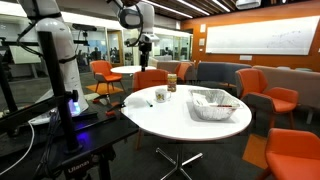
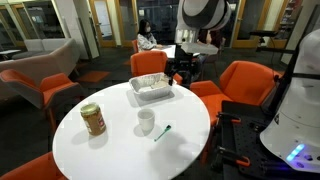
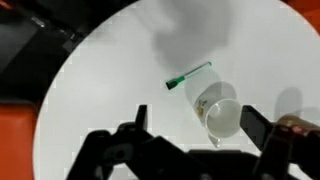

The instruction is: Pick the marker on the table and put it in the cup

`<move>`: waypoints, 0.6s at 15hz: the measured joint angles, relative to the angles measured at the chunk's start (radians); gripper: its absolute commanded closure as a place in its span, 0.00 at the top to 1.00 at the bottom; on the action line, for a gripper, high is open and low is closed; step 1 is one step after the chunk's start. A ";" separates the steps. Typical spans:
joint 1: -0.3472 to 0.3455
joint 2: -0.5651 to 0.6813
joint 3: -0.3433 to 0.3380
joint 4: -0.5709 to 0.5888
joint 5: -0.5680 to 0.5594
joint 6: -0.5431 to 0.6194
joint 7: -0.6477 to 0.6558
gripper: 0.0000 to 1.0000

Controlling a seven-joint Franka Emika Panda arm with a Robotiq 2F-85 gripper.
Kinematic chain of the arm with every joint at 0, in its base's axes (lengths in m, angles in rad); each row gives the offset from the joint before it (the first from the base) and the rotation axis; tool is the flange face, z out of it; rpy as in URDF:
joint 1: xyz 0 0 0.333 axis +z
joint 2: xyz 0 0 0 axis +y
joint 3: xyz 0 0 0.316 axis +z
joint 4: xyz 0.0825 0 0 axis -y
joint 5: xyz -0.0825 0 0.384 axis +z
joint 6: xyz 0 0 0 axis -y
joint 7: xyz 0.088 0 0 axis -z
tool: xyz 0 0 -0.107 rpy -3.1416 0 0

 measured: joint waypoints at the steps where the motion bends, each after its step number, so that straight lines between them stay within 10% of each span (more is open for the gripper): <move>1: 0.000 0.033 -0.002 -0.016 0.041 0.052 0.009 1.00; 9: 0.015 0.275 -0.007 -0.001 0.497 0.371 0.010 1.00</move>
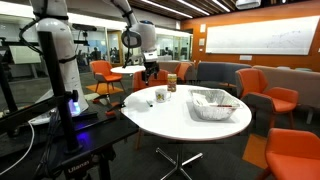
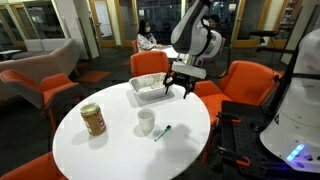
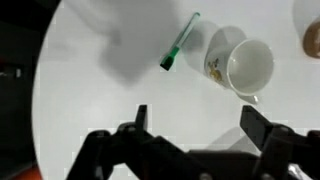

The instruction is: Pick the marker on the table and put it in the cup

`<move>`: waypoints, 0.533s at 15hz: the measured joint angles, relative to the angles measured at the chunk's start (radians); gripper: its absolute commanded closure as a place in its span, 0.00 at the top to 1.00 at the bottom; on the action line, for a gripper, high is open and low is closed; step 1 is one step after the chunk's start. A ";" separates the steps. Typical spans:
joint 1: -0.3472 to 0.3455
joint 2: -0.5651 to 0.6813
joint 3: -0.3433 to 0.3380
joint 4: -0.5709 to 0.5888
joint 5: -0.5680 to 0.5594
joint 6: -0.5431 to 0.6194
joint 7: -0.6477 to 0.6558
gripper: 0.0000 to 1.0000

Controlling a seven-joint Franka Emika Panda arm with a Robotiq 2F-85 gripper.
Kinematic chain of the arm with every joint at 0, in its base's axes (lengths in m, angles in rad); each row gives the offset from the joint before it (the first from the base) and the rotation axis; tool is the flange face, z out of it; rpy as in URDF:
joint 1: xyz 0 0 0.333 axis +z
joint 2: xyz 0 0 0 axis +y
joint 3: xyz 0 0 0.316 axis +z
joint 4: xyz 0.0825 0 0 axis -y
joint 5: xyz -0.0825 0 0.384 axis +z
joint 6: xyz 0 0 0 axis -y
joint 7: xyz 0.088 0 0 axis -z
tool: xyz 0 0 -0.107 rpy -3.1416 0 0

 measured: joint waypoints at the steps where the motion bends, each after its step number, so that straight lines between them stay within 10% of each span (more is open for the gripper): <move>1: 0.003 0.024 0.004 0.009 0.052 0.026 0.002 1.00; 8: 0.037 0.215 0.089 0.096 0.330 0.077 0.104 1.00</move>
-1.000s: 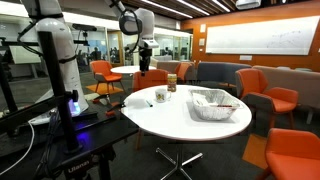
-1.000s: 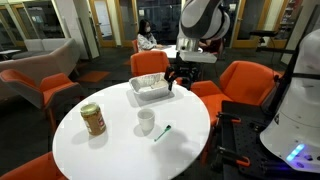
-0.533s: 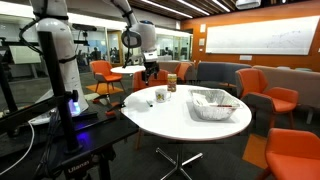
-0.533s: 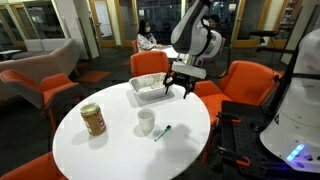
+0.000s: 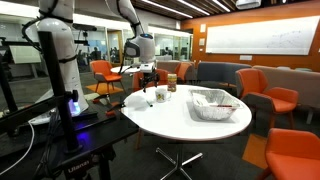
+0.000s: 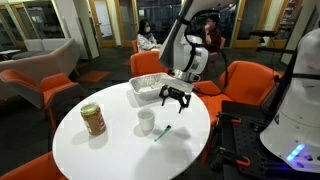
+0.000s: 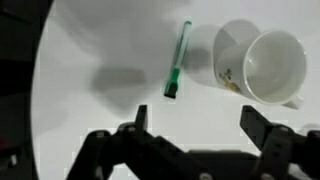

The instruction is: Pick the marker on the table and put it in the cup

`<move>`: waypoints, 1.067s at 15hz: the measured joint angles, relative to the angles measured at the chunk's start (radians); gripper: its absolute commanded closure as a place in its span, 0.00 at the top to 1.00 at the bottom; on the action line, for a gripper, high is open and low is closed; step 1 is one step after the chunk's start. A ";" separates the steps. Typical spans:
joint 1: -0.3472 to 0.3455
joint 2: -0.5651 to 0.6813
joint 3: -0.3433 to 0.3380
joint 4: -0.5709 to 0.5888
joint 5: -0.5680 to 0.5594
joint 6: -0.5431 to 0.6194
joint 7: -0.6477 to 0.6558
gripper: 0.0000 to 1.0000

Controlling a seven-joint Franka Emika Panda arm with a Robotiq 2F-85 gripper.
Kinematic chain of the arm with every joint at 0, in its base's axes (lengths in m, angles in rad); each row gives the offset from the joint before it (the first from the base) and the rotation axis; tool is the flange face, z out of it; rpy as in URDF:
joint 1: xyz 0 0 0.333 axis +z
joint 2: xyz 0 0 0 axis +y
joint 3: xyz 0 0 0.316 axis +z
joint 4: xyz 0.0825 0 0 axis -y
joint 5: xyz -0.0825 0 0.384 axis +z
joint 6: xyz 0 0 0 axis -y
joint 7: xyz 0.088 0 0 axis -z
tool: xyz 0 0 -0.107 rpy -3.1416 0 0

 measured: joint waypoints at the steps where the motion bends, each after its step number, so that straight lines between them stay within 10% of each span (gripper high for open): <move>1: 0.010 0.033 0.017 0.019 0.030 0.006 0.019 1.00; 9: 0.065 0.286 0.041 0.179 0.087 0.082 0.171 1.00; 14: 0.119 0.335 -0.013 0.219 0.087 0.084 0.201 0.72; 16: 0.129 0.355 -0.024 0.225 0.086 0.083 0.212 0.90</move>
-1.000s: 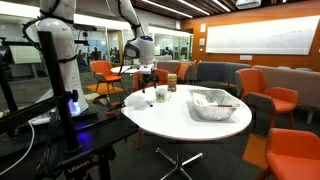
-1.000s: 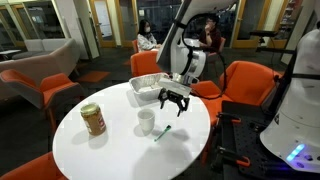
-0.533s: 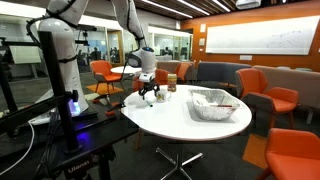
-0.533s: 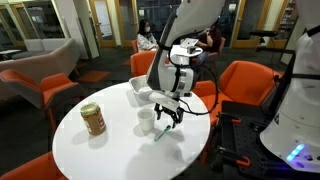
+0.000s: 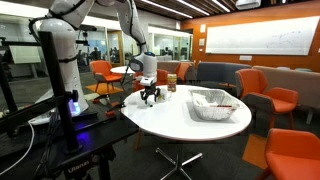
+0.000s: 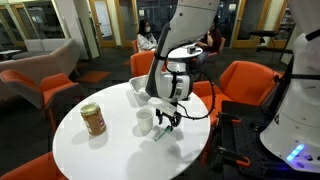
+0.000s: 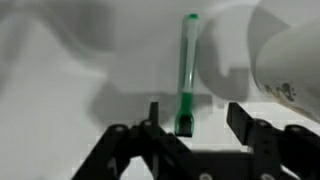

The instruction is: Pick the marker on the table and put it in the cup

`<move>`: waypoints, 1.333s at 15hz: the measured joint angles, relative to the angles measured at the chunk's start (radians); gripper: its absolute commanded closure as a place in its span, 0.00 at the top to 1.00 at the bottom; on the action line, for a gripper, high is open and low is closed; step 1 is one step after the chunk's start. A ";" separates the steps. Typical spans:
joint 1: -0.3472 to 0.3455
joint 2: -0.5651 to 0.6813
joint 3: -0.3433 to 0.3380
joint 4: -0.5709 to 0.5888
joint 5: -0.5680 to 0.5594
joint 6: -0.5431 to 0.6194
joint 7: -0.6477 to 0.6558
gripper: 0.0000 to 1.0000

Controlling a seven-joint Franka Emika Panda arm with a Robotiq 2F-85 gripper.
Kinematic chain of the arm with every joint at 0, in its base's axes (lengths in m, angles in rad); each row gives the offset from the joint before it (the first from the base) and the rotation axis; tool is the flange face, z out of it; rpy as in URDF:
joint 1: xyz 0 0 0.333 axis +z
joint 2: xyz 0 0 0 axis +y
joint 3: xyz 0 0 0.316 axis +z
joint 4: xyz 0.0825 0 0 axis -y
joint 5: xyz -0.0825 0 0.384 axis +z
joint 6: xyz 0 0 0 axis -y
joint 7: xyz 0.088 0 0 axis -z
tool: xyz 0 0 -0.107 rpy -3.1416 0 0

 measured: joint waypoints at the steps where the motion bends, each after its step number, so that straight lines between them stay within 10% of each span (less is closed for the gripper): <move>1: 0.003 0.010 -0.001 0.003 0.000 0.000 0.001 0.95; 2: 0.007 0.016 -0.001 0.003 0.000 0.000 0.001 0.99; 3: 0.013 0.019 -0.003 0.003 0.000 0.000 0.001 0.63; 5: 0.024 0.025 -0.008 0.004 0.000 0.000 0.001 0.65; 13: 0.031 0.028 -0.026 0.002 -0.003 -0.001 0.001 0.05; 20: 0.048 0.018 -0.039 -0.008 -0.022 0.000 0.001 0.05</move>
